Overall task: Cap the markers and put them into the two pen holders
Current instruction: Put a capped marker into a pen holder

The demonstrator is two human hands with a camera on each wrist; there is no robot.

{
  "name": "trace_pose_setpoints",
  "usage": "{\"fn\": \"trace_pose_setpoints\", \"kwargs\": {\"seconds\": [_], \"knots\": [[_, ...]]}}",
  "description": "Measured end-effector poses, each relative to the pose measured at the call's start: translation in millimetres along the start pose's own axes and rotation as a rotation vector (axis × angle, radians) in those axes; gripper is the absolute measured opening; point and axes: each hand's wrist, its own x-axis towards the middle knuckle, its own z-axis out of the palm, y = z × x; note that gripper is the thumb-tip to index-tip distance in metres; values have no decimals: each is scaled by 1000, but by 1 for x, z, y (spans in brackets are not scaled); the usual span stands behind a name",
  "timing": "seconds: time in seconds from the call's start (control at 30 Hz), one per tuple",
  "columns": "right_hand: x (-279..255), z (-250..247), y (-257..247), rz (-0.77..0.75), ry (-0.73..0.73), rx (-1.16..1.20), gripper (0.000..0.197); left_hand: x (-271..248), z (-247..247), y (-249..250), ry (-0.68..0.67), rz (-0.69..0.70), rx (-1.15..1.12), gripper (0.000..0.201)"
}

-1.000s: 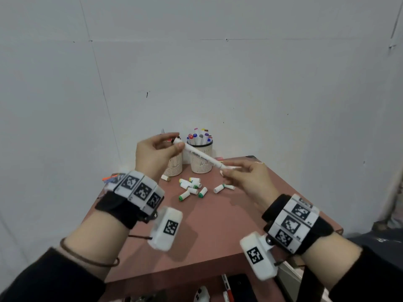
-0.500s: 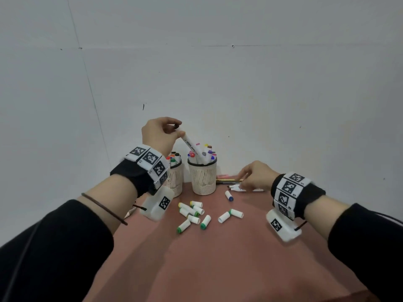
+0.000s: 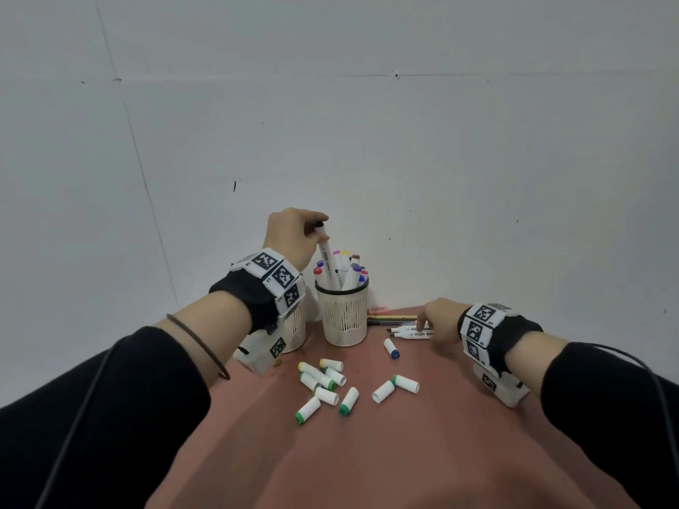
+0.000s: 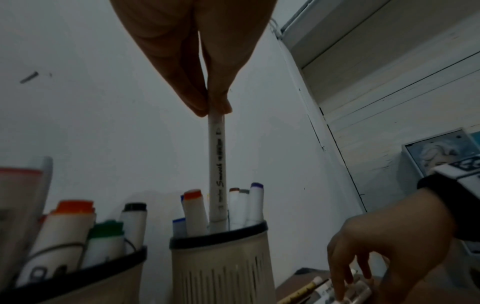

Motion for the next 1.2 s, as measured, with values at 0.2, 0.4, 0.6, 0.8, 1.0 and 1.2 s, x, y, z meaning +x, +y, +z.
{"fn": "trace_pose_setpoints", "kwargs": {"seconds": [0.2, 0.4, 0.6, 0.8, 1.0, 1.2], "knots": [[5, -2, 2, -47, 1, -22, 41, -4, 20, -6, -168, -40, 55, 30], [4, -4, 4, -98, -67, -59, 40, -18, 42, -16, -281, -75, 113, 31], [-2, -2, 4, -122, -89, -87, 42, -22, 47, -13, -315, -68, 156, 31], [-14, -6, 6, -130, 49, 77, 33, -24, 34, -13, -295, -80, 143, 37], [-46, -22, -2, -183, 191, 398, 27, -45, 13, -15, -321, -20, 152, 27], [-90, -25, -22, -152, 191, 1066, 20, -81, 3, -26, -744, -15, 392, 21]]}}
